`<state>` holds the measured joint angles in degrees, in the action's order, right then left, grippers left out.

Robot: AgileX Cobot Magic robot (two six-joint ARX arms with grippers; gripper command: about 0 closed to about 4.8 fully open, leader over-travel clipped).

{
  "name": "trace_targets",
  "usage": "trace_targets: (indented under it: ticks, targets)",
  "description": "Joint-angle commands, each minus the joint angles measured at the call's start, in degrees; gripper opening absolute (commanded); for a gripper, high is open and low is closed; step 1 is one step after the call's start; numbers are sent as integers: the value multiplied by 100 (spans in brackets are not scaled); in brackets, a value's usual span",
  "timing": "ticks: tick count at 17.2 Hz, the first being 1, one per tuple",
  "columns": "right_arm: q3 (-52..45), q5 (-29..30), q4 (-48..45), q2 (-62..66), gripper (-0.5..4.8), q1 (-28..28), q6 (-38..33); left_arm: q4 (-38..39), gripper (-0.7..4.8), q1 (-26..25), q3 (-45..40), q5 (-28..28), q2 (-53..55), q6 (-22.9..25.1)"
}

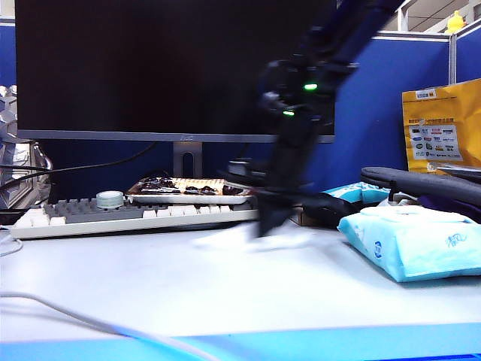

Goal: Use the wet wipes on the table to wipe the cherry juice off the table, then put the wipes back on the table.

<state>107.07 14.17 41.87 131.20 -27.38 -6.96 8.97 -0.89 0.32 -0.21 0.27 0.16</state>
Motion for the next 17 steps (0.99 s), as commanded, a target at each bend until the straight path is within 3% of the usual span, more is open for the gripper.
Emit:
trace_targets:
  ticks: [1,3,5,7,10,15,17]
  targets:
    - [214,332,293,-22,-6,-463,612,76,-3,-2,-2,2,-17,-17]
    - [431,-839,273,15,-6,-988,988,76,-3,-2,-2,2,-17,-17]
    - [542,-1757,57,72,-6,-1139,1088,76,-3,-2,-2,2,-17,-17]
    - [940,-2118,-15,334,-6,-1054,990,76,-3,-2,-2,2,-17,-17]
    - [1585,-1631,-50,728,-6,-894,909,76,-3,-2,-2,0,-17,-17]
    - [2625,345,431,1414,-6,-1025,800,76,-3,-2,-2,2,-17,-17]
    - [2643,334,605,1534,-6,-1222,977,76,-3,-2,-2,2,-17,-17]
